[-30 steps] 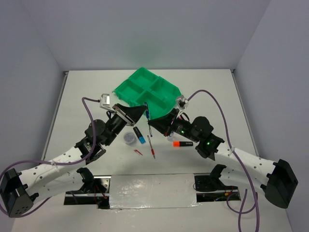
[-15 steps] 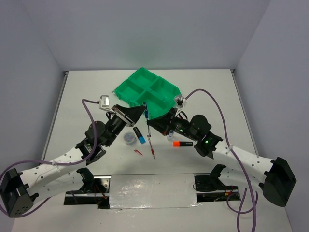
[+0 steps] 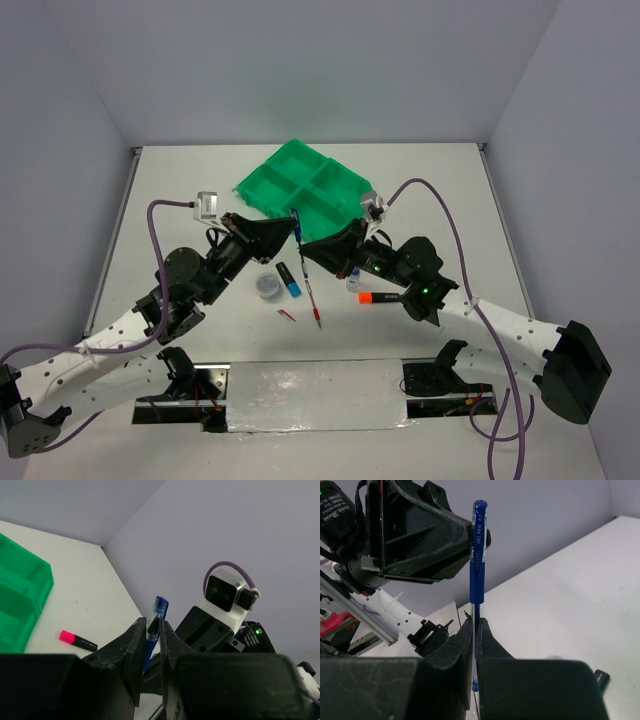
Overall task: Sort the stationery into containers
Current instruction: Close the pen cap on the pen.
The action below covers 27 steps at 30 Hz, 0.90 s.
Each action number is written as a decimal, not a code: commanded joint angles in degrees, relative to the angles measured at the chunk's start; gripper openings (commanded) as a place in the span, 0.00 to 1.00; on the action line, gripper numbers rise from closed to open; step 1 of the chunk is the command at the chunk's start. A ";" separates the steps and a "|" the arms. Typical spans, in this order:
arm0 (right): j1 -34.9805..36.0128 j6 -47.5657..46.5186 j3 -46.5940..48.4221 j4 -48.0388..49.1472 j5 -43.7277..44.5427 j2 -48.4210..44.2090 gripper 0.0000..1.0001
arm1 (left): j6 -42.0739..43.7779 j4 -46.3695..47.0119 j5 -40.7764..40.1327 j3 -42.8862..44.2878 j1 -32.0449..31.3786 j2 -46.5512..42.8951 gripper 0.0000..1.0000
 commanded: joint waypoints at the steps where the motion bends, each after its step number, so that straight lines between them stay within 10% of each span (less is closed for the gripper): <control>1: 0.37 -1.46 1.84 10.92 0.51 -1.66 0.00 | 3.15 -6.00 3.05 2.02 -1.05 -0.67 0.30; 10: 0.37 -1.81 2.36 10.49 -0.54 -2.01 0.00 | 6.05 -5.66 6.47 4.75 -1.05 0.65 0.48; 25: 0.46 -2.86 5.26 8.29 -6.41 -1.40 0.01 | 7.99 -7.15 10.78 5.19 -1.05 2.58 0.00; 27: 0.37 -3.12 6.58 7.41 -7.92 -0.78 0.14 | 8.34 -6.53 12.00 5.19 -1.05 2.49 0.00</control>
